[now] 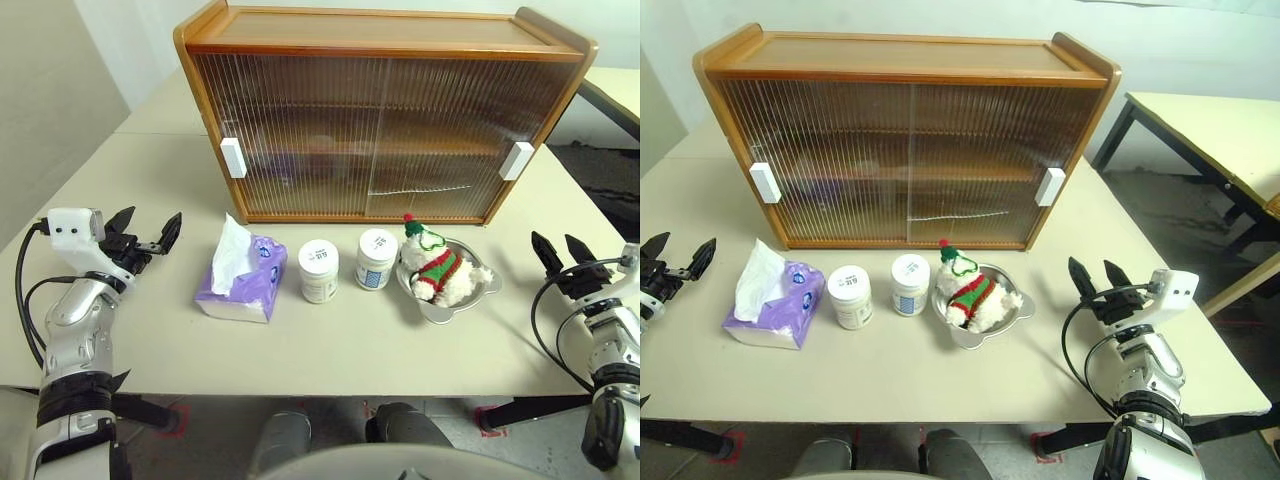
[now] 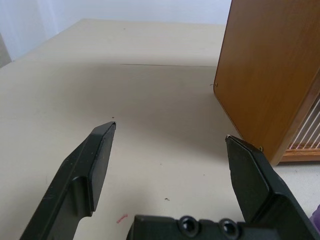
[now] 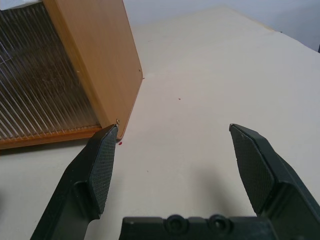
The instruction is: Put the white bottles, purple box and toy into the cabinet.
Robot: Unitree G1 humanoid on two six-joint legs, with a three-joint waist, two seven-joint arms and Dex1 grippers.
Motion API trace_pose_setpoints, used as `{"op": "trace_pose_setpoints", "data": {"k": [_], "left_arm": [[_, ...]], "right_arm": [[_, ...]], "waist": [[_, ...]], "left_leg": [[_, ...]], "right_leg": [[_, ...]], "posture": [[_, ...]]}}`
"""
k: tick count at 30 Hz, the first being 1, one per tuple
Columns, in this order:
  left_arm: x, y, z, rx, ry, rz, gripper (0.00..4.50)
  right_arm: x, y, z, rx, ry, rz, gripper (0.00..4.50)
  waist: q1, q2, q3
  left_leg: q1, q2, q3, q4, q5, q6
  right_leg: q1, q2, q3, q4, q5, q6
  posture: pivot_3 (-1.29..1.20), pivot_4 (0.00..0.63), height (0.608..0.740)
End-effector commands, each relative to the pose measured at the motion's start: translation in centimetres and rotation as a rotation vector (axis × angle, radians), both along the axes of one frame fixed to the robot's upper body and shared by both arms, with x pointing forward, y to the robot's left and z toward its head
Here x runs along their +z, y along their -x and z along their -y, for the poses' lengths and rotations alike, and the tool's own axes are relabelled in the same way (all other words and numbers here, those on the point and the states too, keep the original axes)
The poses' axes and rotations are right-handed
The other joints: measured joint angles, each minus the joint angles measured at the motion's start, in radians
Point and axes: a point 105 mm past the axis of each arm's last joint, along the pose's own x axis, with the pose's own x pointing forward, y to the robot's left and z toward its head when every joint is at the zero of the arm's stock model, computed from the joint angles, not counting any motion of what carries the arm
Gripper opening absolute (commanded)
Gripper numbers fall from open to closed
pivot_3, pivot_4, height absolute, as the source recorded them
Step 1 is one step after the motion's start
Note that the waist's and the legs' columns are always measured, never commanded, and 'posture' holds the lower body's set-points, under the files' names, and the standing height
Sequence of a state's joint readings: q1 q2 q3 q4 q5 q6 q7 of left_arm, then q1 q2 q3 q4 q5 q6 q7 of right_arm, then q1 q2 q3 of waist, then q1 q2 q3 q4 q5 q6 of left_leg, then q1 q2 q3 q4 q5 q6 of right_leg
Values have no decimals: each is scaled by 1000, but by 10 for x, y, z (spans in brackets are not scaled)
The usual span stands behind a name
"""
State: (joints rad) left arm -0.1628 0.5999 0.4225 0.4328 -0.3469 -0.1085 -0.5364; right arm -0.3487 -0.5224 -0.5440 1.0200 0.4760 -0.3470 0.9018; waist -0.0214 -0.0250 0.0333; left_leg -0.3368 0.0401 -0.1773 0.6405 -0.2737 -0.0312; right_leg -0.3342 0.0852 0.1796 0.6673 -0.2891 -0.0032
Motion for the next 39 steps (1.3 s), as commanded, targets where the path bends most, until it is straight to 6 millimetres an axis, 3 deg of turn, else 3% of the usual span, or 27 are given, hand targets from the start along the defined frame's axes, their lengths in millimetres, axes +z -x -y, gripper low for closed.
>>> {"op": "trace_pose_setpoints", "data": {"k": [1, 5, 11, 16, 21, 27, 33, 34, 39], "left_arm": [[2, 0, -1, -12, -19, -13, 4500], [5, 4, -2, -9, -9, 4, 4500], [4, 4, 13, -48, 16, 15, 4500], [29, 9, 22, -159, 14, 88, 4500], [44, 16, 32, -225, -28, 124, 4500], [55, 16, 53, -286, -58, 146, 2477], [57, 1, 75, -309, -86, 136, 256], [57, -1, 77, -308, -83, 138, 25], [57, -17, 85, -308, -82, 125, 25]], "right_arm": [[5, 0, -3, 34, 3, 23, 4462], [8, -3, -14, 129, -28, 28, 4462], [20, -6, -23, 241, -70, 56, 4462], [42, 8, -64, 599, -34, 77, 4462], [62, 19, -84, 784, 18, 45, 4462], [80, 18, -104, 877, 62, 65, 4500], [88, 11, -118, 894, 73, 102, 4500], [88, 11, -119, 895, 73, 104, 4500], [86, 11, -124, 892, 62, 109, 4500]], "waist": [[-1, 0, 0], [-2, 0, 0], [-1, 0, 0], [1, -1, -1], [3, -1, -1], [6, -1, 0], [17, -1, -1], [19, -1, -1], [32, -1, -1]], "left_leg": [[0, 0, 0, 0, 0, 0], [-1, 0, 0, 0, 0, 0], [-1, -1, 0, 1, 0, 0], [0, -1, 0, 2, 0, -1], [0, -2, 1, 2, 1, -2], [2, -3, 1, 3, 1, -2], [2, -3, 1, 3, 1, -2], [2, -2, 1, 3, 1, -2], [1, -2, 1, 3, 1, -2]], "right_leg": [[0, 0, 0, 0, 0, 0], [0, 0, 0, 0, 0, 0], [0, 0, -1, 0, 0, 1], [1, 2, -1, 0, -1, 0], [3, 2, -1, 0, -2, 1], [5, 2, -1, 0, -3, 2], [5, 2, -1, 1, -3, 1], [5, 2, -1, 1, -2, 1], [4, 2, -1, 0, -3, 1]], "posture": [[-26, 40, 740], [-15, 26, 740], [-12, 21, 740], [-9, 24, 740], [-6, 31, 740], [12, 33, 740], [9, 29, 740], [9, 28, 740], [-5, 26, 740]]}}
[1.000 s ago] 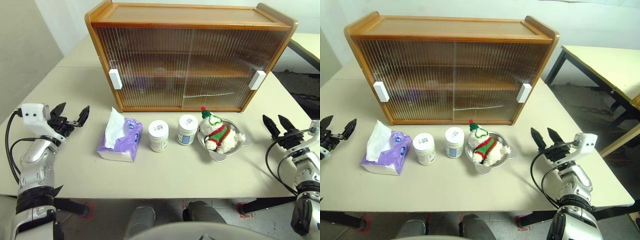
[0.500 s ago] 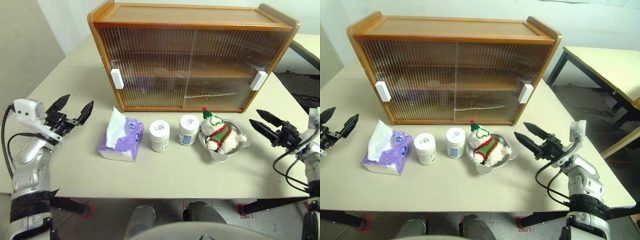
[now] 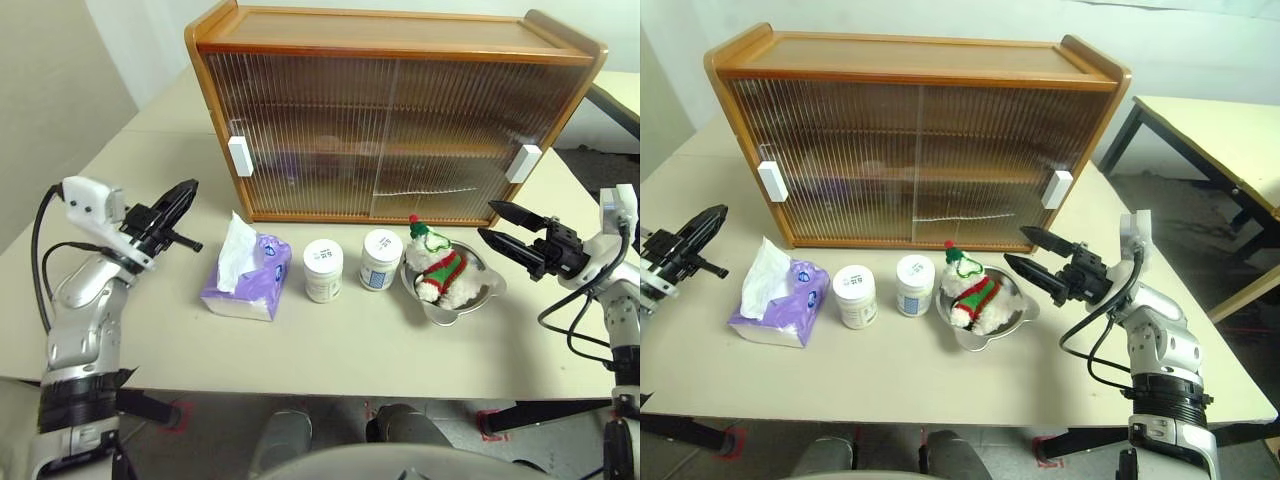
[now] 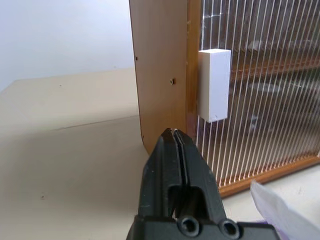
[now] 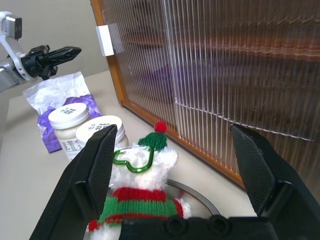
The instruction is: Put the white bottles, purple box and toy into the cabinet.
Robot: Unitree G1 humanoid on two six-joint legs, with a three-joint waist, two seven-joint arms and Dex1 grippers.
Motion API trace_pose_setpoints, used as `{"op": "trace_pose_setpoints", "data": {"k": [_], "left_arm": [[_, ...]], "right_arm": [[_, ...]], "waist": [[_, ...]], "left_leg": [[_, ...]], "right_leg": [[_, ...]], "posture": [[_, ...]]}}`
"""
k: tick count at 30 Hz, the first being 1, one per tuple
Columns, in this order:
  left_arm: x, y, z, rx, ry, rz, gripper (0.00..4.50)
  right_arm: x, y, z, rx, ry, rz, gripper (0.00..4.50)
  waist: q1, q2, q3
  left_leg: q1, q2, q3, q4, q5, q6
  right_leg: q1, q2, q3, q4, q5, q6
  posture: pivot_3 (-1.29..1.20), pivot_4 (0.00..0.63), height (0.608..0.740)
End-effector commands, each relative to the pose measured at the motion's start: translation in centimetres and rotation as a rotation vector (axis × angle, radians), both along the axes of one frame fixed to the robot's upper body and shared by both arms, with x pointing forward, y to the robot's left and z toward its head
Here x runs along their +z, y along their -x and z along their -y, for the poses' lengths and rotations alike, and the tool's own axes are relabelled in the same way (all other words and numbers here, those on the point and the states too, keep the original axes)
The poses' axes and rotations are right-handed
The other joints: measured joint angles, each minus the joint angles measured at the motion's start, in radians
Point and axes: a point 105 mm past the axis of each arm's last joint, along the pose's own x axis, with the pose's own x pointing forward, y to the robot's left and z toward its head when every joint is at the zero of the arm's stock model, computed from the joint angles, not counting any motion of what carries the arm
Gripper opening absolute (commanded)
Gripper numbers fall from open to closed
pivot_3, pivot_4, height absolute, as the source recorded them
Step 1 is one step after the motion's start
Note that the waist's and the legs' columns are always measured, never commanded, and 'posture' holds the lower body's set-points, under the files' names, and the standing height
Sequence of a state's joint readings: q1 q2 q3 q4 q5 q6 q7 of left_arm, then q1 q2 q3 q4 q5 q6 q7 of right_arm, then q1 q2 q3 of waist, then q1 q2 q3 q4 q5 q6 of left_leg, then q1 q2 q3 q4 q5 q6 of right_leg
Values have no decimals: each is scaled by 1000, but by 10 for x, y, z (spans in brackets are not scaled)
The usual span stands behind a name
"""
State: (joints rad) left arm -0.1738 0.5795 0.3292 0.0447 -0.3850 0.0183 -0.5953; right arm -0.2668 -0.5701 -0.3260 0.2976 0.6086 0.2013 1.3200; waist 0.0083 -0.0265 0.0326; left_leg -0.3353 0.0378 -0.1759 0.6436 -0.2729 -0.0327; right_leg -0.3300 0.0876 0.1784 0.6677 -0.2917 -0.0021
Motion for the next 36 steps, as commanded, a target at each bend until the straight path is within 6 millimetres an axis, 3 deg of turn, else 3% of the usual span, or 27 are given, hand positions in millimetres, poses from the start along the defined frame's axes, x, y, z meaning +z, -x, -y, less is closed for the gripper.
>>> {"op": "trace_pose_setpoints", "data": {"k": [1, 11, 20, 29, 36], "left_arm": [[-5, -9, 5, 2, -10, -29, 25], [0, -34, 29, -63, -12, -33, 25], [6, -50, 54, -170, -22, -38, 25], [-2, -54, 87, -255, 1, -58, 25], [-11, -65, 125, -354, 10, -81, 25]], "right_arm": [[1, 1, -5, 11, 2, 8, 4500], [0, 6, -9, -7, -16, 15, 4500], [12, 5, -15, -4, -25, 37, 4500], [14, 5, -17, -7, -27, 43, 4500], [15, 3, -5, -15, -16, 46, 4500]], "waist": [[3, 0, 0], [3, 0, 0], [-2, 0, -1], [-12, 0, -1], [-15, 1, -3]], "left_leg": [[0, 0, 0, 0, 0, 0], [0, 0, 0, 2, 0, 1], [0, -1, 0, 8, -1, 3], [-4, -2, 0, 18, -4, 8], [-5, -4, 0, 20, -4, 8]], "right_leg": [[0, 0, 0, 0, 0, 0], [1, 0, 0, 0, 0, 2], [4, 0, 0, 0, 2, 5], [5, -1, 0, -1, 2, 9], [6, -2, 0, -1, 3, 12]], "posture": [[-8, 25, 740], [-46, 21, 740], [-70, 14, 740], [-78, 4, 740], [-92, 0, 740]]}}
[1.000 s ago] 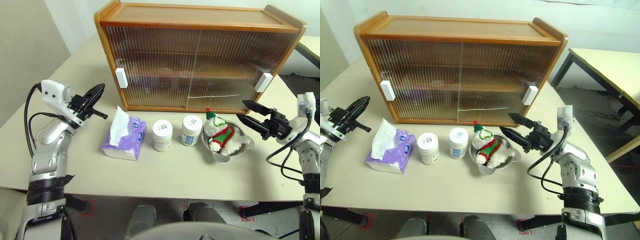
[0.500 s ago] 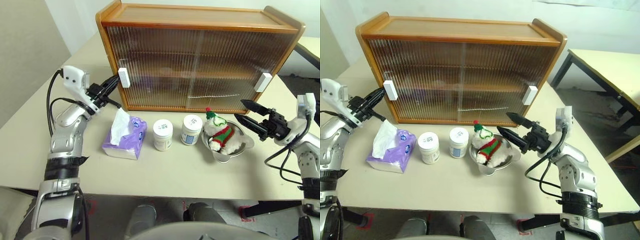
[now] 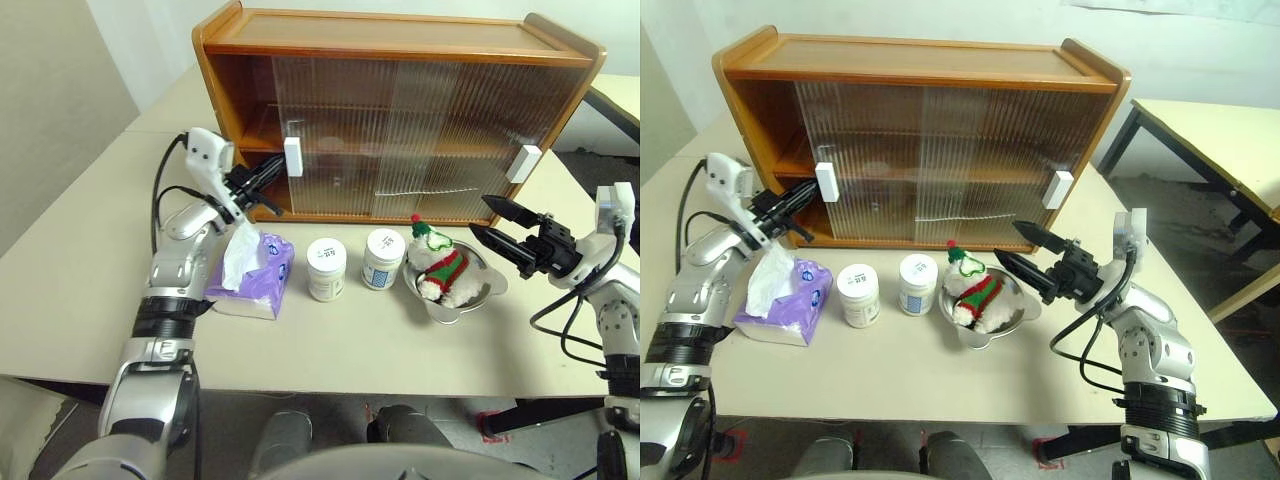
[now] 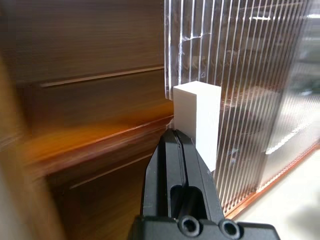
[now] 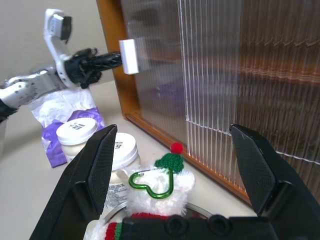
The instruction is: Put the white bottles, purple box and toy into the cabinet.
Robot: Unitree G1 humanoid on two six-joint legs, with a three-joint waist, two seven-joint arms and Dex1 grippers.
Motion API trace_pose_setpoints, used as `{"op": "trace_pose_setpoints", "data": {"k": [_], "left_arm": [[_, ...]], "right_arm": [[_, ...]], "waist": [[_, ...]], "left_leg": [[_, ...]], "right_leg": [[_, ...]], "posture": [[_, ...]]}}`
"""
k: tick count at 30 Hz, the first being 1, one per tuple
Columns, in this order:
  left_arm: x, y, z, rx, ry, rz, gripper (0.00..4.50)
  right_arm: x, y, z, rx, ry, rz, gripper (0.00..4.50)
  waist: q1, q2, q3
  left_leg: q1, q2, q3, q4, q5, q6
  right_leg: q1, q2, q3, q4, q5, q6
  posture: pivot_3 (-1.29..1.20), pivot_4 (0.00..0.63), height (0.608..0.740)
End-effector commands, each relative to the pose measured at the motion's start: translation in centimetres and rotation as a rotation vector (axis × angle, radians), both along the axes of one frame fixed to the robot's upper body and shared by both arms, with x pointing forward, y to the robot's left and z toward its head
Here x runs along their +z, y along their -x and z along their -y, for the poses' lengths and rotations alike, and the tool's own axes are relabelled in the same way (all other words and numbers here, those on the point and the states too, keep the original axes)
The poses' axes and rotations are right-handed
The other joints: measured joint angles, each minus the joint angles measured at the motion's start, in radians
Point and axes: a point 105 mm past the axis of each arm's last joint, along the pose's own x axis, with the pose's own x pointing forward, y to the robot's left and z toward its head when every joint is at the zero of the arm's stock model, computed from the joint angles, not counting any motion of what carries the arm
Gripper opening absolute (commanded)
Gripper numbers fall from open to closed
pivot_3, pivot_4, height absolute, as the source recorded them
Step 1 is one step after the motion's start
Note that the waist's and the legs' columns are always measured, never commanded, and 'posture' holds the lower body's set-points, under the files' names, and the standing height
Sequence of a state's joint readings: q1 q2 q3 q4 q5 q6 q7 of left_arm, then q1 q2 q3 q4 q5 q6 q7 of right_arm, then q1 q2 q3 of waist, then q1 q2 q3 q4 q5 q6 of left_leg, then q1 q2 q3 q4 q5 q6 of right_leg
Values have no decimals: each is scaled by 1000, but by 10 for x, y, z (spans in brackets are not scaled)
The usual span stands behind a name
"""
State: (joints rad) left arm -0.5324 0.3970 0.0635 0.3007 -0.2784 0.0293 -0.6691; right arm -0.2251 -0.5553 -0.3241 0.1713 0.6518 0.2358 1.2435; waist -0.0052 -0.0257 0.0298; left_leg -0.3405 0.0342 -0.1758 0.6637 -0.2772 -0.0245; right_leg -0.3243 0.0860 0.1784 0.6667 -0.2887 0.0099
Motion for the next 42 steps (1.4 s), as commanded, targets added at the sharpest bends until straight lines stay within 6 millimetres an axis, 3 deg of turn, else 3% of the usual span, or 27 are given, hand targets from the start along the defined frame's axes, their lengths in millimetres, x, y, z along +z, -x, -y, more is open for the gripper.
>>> {"op": "trace_pose_setpoints", "data": {"k": [1, 17, 28, 35, 37, 40, 42], "left_arm": [[-8, -5, 17, -46, -15, -21, 25], [-13, -21, 80, -218, 9, -48, 25], [-9, -21, 106, -270, 28, -35, 25], [2, -17, 88, -244, 37, 0, 25], [6, -11, 76, -243, 47, -8, 416], [46, 7, 36, -187, 258, -41, 1300], [56, 22, 21, -180, 251, -81, 1982]], "right_arm": [[4, -1, 5, -2, 4, 17, 4500], [-11, 14, 20, 21, -13, 9, 4500], [-14, 29, 15, 129, -16, 27, 4500], [-18, 22, 12, 135, -8, 23, 4500], [-18, 21, 10, 140, -9, 22, 4500], [-18, 18, 7, 147, -10, 23, 4500], [-18, 17, 6, 151, -10, 24, 4500]], "waist": [[-4, 0, 0], [-28, 0, 0], [-54, 1, -1], [-57, 1, -1], [-58, 2, -1], [-71, 3, -2], [-80, 3, -2]], "left_leg": [[0, 0, 0, 0, 0, 0], [-2, -4, 0, 8, 3, 7], [-7, -14, 0, 13, 2, 13], [-8, -20, -1, 15, 2, 15], [-8, -20, -1, 14, 2, 15], [-8, -21, 0, 13, 3, 15], [-9, -20, 1, 12, 4, 13]], "right_leg": [[0, 0, 0, 0, 0, 1], [3, -4, 0, -1, 0, 14], [3, -12, 0, -1, -3, 21], [4, -17, 1, -2, -4, 24], [4, -17, 1, -2, -4, 24], [4, -17, 1, -2, -4, 22], [3, -16, 1, -1, -5, 20]], "posture": [[-98, 0, 740], [-147, 0, 740], [-167, 0, 740], [-145, 0, 740], [-139, 0, 740], [-139, 0, 740], [-111, 0, 740]]}}
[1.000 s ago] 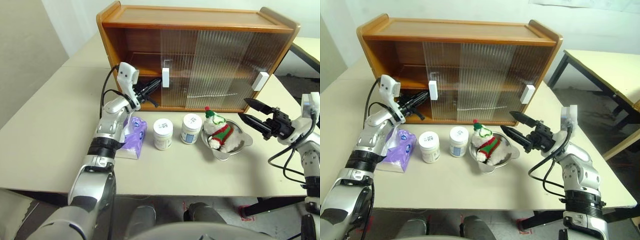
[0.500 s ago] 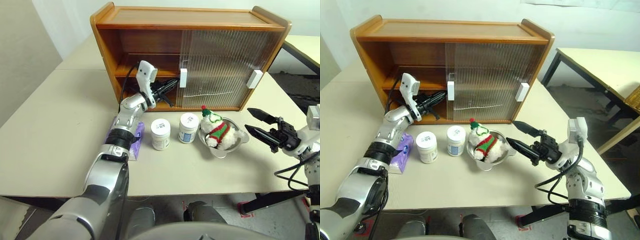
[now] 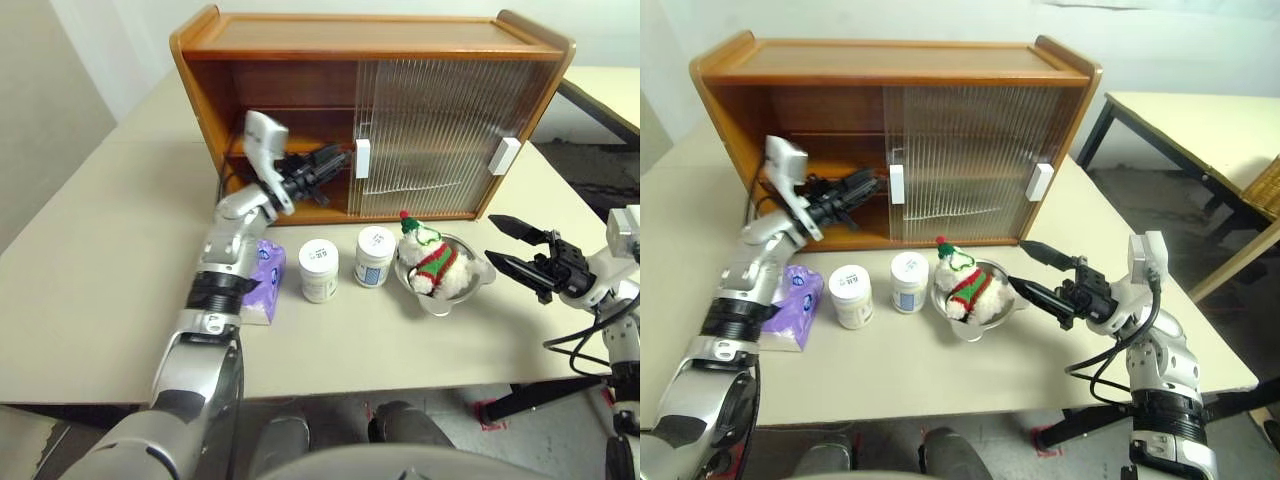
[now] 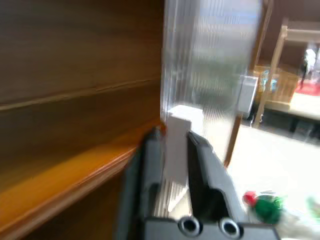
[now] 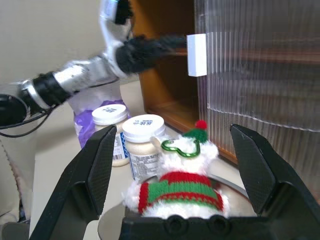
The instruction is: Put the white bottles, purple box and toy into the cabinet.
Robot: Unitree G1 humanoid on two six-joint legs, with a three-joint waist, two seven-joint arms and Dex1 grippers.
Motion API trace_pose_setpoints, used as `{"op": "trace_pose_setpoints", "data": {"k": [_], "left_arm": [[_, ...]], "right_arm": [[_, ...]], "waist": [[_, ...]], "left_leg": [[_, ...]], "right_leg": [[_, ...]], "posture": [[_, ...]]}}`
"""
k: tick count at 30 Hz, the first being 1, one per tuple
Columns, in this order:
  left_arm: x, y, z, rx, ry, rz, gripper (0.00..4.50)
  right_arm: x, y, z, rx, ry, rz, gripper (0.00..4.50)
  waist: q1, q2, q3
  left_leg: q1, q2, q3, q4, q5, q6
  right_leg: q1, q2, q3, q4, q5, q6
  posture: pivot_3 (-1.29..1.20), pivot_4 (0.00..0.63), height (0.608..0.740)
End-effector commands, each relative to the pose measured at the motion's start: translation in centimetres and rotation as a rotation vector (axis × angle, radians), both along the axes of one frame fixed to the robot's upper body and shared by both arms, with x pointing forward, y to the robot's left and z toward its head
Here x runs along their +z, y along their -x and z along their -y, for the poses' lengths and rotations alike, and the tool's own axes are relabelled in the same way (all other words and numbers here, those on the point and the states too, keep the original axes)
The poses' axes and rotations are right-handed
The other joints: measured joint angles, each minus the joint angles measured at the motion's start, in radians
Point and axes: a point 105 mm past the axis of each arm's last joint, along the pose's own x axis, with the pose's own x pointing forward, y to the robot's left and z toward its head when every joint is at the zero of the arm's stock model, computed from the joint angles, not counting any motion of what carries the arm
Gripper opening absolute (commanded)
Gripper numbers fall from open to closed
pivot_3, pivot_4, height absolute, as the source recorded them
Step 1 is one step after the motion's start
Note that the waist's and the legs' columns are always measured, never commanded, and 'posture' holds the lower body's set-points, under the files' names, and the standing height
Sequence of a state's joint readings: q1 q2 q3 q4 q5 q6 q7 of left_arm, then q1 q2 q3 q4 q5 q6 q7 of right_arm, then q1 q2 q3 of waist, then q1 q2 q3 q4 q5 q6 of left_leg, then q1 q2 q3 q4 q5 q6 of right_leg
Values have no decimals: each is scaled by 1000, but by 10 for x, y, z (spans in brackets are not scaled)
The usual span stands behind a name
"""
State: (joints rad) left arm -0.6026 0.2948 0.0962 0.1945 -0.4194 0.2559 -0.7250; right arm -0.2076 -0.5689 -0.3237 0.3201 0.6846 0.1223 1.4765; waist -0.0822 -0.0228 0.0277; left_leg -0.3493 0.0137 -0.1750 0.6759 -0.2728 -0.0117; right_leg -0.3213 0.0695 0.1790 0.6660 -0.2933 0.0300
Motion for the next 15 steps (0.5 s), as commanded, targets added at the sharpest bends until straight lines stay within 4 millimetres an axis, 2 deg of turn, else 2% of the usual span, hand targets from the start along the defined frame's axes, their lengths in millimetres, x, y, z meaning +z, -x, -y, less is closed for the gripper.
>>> {"op": "trace_pose_setpoints", "data": {"k": [1, 2, 7, 12, 14, 15], "left_arm": [[24, 23, -26, 7, 15, -63, 2326], [22, 29, -33, 10, -3, -105, 2773], [12, 67, -85, 70, -97, -310, 4467], [5, 90, -151, 253, -45, -439, 4467], [-11, 101, -174, 334, -84, -532, 4467], [-25, 108, -184, 374, -101, -609, 4467]], "right_arm": [[-1, -3, -4, 14, 17, 0, 4500], [-1, -4, -5, 16, 16, 0, 4500], [0, -11, -13, 40, 15, 4, 4500], [1, -14, -16, 46, 18, 5, 4500], [2, -14, -18, 50, 18, 3, 4500], [2, -15, -18, 51, 18, 2, 4500]], "waist": [[-1, 0, -1], [2, 1, -2], [20, 5, -7], [40, 6, -8], [42, 6, -9], [43, 7, -9]], "left_leg": [[0, 0, 0, -1, 2, -3], [1, 0, 0, -1, 2, -3], [3, 0, 0, -2, -2, 2], [4, 3, -3, -8, -3, 0], [4, 4, -3, -12, -2, -2], [4, 6, -2, -14, -1, -4]], "right_leg": [[0, 0, 0, 0, 0, -2], [1, 0, 0, 1, -1, -3], [0, 0, 0, 2, 0, -9], [-5, 0, 0, 2, 1, -17], [-8, 0, -1, 3, 2, -21], [-10, 0, -2, 3, 2, -24]], "posture": [[-111, 0, 740], [-101, 0, 740], [-86, 0, 740], [-67, 6, 740], [-67, 6, 740], [-60, 6, 740]]}}
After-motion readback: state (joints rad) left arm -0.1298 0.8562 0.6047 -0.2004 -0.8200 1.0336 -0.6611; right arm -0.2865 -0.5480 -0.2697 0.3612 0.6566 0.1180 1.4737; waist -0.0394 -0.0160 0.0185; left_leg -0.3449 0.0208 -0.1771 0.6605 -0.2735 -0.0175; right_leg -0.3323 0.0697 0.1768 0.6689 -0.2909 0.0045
